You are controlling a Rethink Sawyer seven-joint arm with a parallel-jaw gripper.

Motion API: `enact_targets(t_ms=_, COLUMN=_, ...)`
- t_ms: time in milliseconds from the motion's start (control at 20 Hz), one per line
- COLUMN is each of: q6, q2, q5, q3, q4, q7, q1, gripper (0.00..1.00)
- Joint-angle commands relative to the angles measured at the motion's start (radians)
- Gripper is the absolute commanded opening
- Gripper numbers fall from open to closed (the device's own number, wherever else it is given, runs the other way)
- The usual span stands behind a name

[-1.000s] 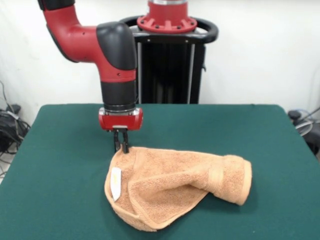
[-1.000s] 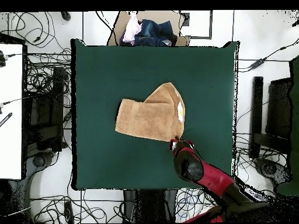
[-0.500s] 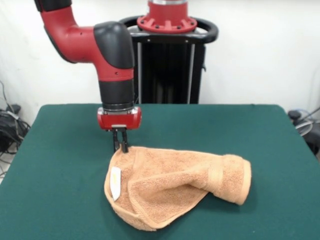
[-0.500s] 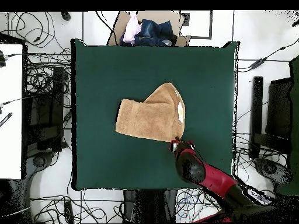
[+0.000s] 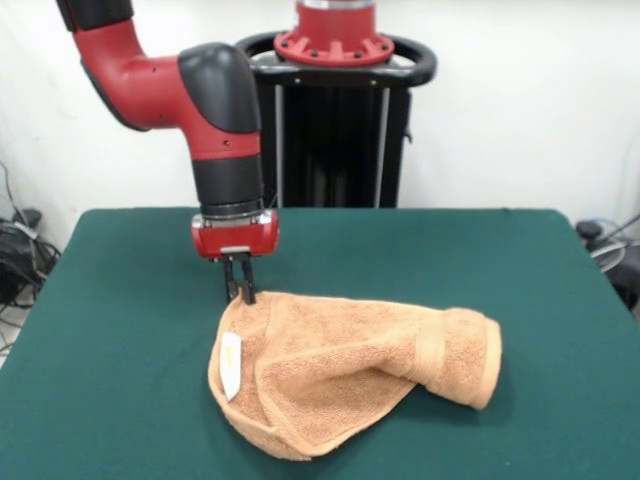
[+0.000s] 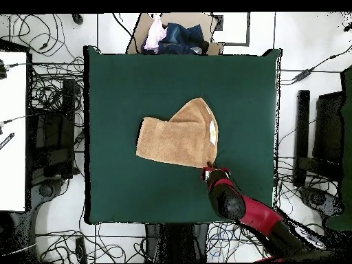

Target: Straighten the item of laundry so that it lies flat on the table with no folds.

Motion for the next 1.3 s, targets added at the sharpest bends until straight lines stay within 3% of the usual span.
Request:
enact_targets(t_ms=50, q6=0.075, q2=0.130, q5=-0.059, q3=-0.114, q4=-0.022, q7=0.134, q1=-0.040, gripper=0.00)
enact_targets(t_ms=450, q6=0.104, q2=0.101, q5=-0.131, q3=-0.145, q4=0.005, q7=0.114, q1=-0.046, gripper=0.00)
enact_targets(t_ms=1300, q6=0.184, q2=0.036, q5=-0.135, q3=-0.203, q4=0.040, q7=0.108, q1=-0.171, gripper=0.00)
